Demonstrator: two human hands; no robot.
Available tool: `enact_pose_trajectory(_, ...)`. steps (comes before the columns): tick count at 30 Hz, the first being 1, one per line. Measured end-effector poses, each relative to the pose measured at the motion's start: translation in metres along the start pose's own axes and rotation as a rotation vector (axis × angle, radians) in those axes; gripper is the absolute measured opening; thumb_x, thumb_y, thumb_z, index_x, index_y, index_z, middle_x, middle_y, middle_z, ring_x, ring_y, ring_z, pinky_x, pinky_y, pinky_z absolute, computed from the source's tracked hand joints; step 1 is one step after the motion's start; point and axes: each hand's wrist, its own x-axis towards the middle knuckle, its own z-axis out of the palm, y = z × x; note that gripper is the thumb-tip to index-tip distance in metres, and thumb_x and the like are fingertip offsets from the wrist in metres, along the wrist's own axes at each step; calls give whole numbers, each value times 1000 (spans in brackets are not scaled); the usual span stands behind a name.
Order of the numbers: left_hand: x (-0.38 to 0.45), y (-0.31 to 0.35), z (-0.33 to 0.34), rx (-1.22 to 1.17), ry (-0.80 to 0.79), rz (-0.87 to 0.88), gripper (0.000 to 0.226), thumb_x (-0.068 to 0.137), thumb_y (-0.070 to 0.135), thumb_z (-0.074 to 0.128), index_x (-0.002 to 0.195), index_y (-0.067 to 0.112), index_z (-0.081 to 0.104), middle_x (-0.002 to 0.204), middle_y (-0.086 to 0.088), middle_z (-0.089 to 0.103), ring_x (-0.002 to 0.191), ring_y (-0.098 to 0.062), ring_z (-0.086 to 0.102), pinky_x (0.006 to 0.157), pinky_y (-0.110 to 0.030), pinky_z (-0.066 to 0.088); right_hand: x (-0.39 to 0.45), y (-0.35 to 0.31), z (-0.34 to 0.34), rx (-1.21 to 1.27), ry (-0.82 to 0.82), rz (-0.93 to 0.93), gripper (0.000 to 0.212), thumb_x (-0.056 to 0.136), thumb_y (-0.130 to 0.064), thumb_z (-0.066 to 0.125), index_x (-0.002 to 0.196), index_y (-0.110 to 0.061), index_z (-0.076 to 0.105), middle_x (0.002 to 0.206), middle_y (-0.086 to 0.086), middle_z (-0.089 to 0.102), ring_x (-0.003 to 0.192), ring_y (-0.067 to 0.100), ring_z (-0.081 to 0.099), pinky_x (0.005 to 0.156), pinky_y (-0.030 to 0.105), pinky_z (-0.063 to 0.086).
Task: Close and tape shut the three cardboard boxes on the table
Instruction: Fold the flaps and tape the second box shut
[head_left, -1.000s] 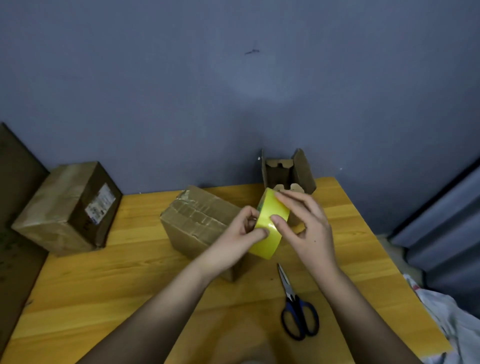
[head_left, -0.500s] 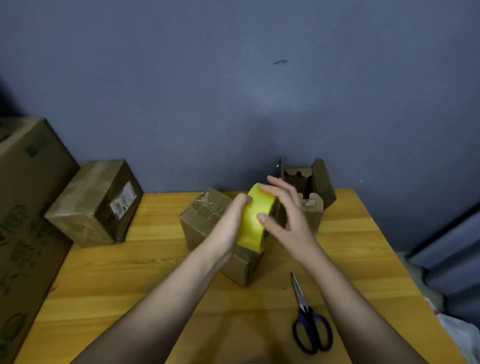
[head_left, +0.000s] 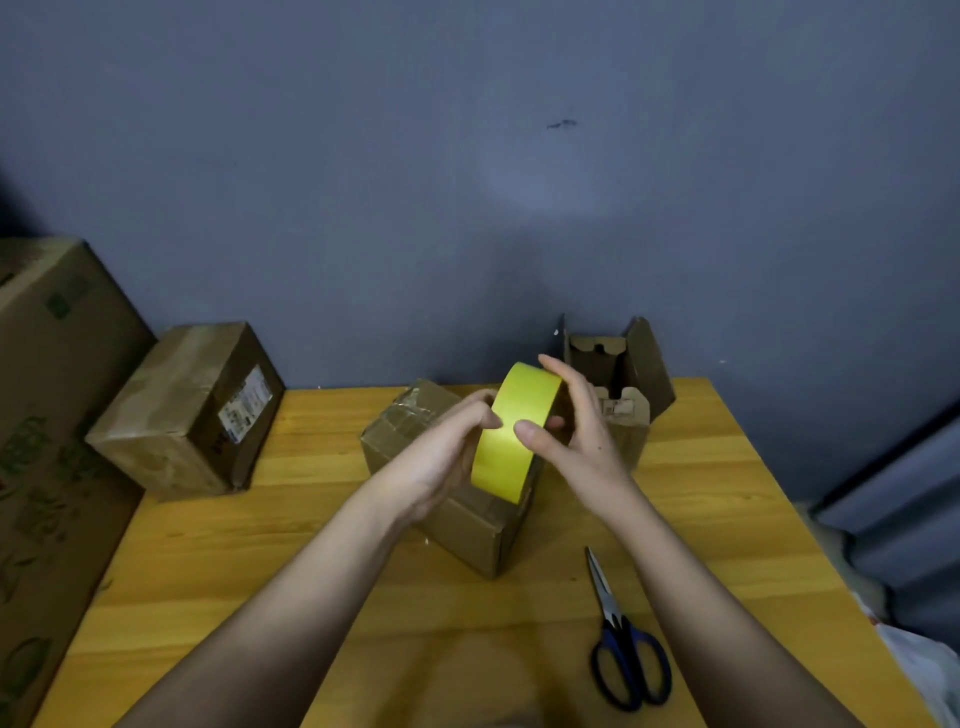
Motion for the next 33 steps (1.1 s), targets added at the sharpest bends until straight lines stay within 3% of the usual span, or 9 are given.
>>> enact_pose_trajectory(6,1,-3,-6,41,-5,-12,62,68,29,56,128,16,53,126,-22,59,122,-43,49,103,-59,36,5,8,4,64,35,128,70,64,-71,62,127,-50,44,136,2,47,116,12,53,94,30,47)
enact_pose_trajectory(11,-2,-1,-6,61,-8,10,57,65,32,60,121,23,59,125,-24,57,115,-37,55,103,-54,38,7,0,7,145,75,259,74,62,-72,56,126,-36,47,125,-6,53,109,5,53,82,20,43)
enact_pose_trajectory(17,-5,-3,-5,108,-25,31,68,60,37,60,126,20,56,121,-21,61,105,-30,57,88,-40,44,7,3,8,250,73,384,74,67,-70,56,128,-28,49,118,-1,60,108,18,60,96,39,48)
enact_pose_trajectory(21,-7,-5,-6,109,-42,43,60,64,35,59,123,25,59,121,-18,62,115,-40,55,97,-51,43,6,1,9,269,64,414,69,75,-67,59,130,-26,49,117,1,62,102,15,63,89,32,50)
enact_pose_trajectory(24,-7,-5,-6,142,-71,48,55,67,32,59,122,27,59,114,-13,67,109,-33,60,95,-47,45,6,-1,7,311,51,453,50,85,-59,50,125,-28,50,114,2,64,95,14,65,73,23,50)
enact_pose_trajectory(27,-7,-3,-5,159,-75,48,47,75,21,52,122,24,57,109,-9,70,105,-28,63,92,-41,47,7,-1,7,343,44,491,67,74,-68,49,127,-26,51,110,3,64,92,13,66,73,25,49)
enact_pose_trajectory(29,-6,-2,-4,165,-66,59,45,76,21,50,120,23,59,111,-13,69,108,-33,61,95,-45,46,7,1,8,347,55,497,79,69,-75,51,129,-24,52,100,1,63,86,11,65,75,27,49)
enact_pose_trajectory(31,-5,-1,-1,174,-55,70,43,76,25,51,118,22,60,107,-14,70,106,-33,63,95,-46,47,7,4,11,323,101,463,81,68,-81,54,129,-27,51,104,3,62,88,13,61,83,34,51)
enact_pose_trajectory(33,-4,-1,0,166,-26,92,37,76,23,49,112,22,60,95,-7,74,93,-21,68,83,-34,53,8,5,13,302,139,417,83,62,-82,51,126,-31,50,110,3,60,89,15,56,86,38,47)
